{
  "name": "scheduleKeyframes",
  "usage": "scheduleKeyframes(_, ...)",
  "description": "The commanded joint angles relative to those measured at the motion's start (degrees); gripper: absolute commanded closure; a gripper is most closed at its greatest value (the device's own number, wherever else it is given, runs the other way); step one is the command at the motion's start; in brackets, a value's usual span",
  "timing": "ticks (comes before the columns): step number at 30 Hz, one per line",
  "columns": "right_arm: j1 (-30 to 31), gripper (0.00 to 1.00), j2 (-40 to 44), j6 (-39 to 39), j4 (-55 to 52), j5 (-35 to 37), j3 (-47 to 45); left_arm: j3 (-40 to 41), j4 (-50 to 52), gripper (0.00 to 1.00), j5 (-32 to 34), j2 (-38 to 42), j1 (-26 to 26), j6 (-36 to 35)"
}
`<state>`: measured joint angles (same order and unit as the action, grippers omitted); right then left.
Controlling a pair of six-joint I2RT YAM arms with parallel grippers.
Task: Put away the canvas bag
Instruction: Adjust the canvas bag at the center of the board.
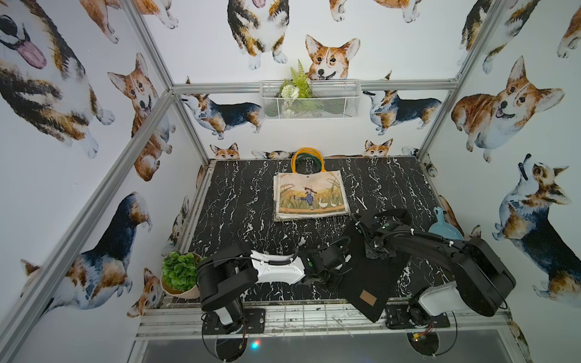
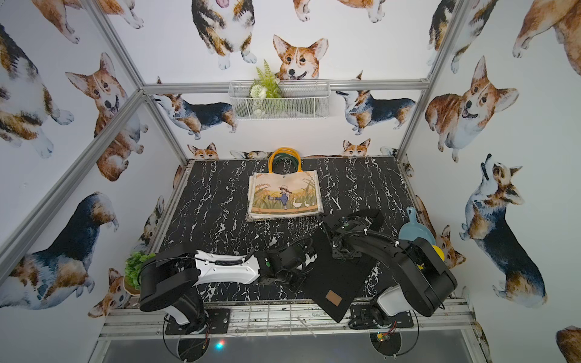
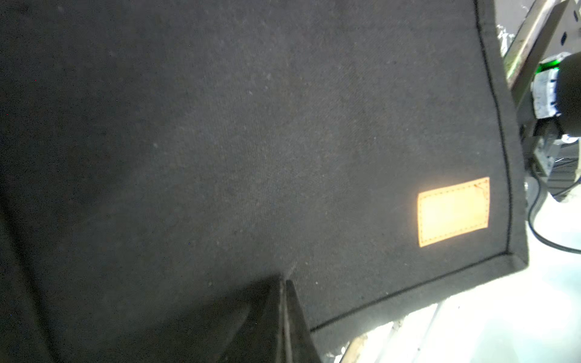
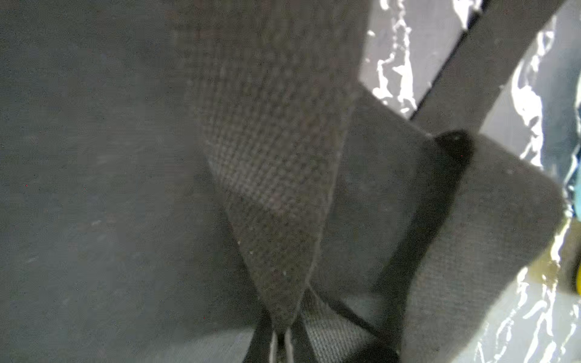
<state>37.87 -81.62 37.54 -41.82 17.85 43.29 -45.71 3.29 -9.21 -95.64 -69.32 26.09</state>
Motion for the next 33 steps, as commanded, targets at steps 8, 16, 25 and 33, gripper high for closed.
scheduleKeyframes(8,-17.8,1.00,11.8,-8.2,-5.6,-10.4,14.0,-0.7,6.2,1.00,0.8,0.2,0.2,-0.7)
scheduleKeyframes(16,-29.6,0.99,-0.2,-14.1,-3.9,-15.5,20.8,-1.0,6.5,1.00,0.1,0.0,0.4,-1.0)
scheduleKeyframes(25,-35.8,0.77,-16.2,-13.9,-4.6,-18.4,35.1,-1.1,7.3,1.00,-0.4,0.2,0.5,-0.9)
scheduleKeyframes(33,-35.9,0.52,-10.5,-11.9,-3.5,-19.1,32.0,-0.9,7.4,1.00,-0.4,0.2,0.6,-0.9)
